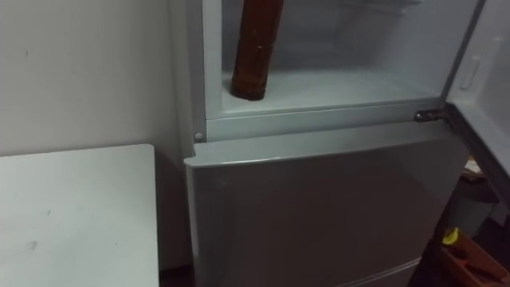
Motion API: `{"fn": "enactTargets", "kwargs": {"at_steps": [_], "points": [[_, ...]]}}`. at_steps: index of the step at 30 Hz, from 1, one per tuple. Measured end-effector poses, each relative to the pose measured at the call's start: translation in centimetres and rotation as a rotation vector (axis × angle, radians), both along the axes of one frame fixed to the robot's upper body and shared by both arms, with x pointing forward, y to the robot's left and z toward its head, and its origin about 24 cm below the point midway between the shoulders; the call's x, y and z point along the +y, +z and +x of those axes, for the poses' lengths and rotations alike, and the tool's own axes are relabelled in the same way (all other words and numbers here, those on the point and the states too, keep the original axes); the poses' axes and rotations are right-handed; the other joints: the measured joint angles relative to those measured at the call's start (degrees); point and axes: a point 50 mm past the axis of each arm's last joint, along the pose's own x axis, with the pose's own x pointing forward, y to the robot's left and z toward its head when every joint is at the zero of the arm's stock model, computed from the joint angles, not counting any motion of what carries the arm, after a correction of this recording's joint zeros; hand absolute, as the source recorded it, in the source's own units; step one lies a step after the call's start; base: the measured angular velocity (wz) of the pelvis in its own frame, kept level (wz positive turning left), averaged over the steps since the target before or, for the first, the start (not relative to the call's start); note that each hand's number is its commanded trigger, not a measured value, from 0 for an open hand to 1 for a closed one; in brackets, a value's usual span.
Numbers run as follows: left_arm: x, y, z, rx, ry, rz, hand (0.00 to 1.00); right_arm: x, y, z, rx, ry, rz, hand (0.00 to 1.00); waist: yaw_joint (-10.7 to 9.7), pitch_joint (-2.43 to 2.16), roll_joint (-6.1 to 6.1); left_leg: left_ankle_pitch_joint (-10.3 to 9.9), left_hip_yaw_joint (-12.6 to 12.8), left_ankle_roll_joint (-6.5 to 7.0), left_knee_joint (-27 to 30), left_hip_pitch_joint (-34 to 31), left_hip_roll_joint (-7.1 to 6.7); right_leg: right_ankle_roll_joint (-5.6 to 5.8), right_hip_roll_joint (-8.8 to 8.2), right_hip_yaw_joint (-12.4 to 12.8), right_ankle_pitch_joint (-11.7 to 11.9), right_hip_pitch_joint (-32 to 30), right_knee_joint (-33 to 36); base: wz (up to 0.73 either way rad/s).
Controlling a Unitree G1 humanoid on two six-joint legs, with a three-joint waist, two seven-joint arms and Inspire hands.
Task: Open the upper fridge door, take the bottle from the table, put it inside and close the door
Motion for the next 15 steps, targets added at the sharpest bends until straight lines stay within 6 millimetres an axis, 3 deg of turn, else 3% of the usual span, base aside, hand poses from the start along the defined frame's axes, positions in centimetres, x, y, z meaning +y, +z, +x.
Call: {"fn": "enactTargets", "kwargs": {"at_steps": [6, 11, 13, 15], "points": [[0.0, 0.0, 0.3, -0.023, -0.011, 0.003, 0.0, 1.3, 0.8, 0.7, 0.039, 0.077, -0.104, 0.0, 1.16, 0.16, 0.23, -0.14, -0.03, -0.27, -0.02, 0.08, 0.04, -0.42, 0.56, 1.31, 0.26, -0.36, 0.12, -0.13], [0.2, 0.1, 0.3, -0.022, -0.023, 0.007, 0.0, 3.4, 5.2, 1.3, -0.141, 0.19, -0.222, 0.0, 2.55, -0.07, -0.91, -0.22, -0.38, -0.71, 0.63, -0.24, 0.59, -1.08, 0.88, 1.09, 0.99, 0.21, -1.22, -0.02], [0.3, 0.1, 0.4, -0.019, -0.04, 0.01, 0.0, 3.9, 5.8, 1.1, -0.188, 0.215, -0.25, 0.0, 3.26, -0.38, -1.11, -0.34, -0.82, -0.92, 1.06, -0.45, 0.94, -1.25, 1.17, 0.6, 1.57, 1.06, -2.61, 0.14], [0.2, 0.1, 0.3, -0.007, -0.053, 0.009, 0.0, 4.4, 6.1, 1.0, -0.222, 0.242, -0.268, 0.0, 3.95, -0.24, -1.29, -0.43, -1.11, -1.06, 1.23, -0.44, 1.09, -1.34, 1.41, 0.4, 1.84, 1.65, -3.39, 0.12]]}}
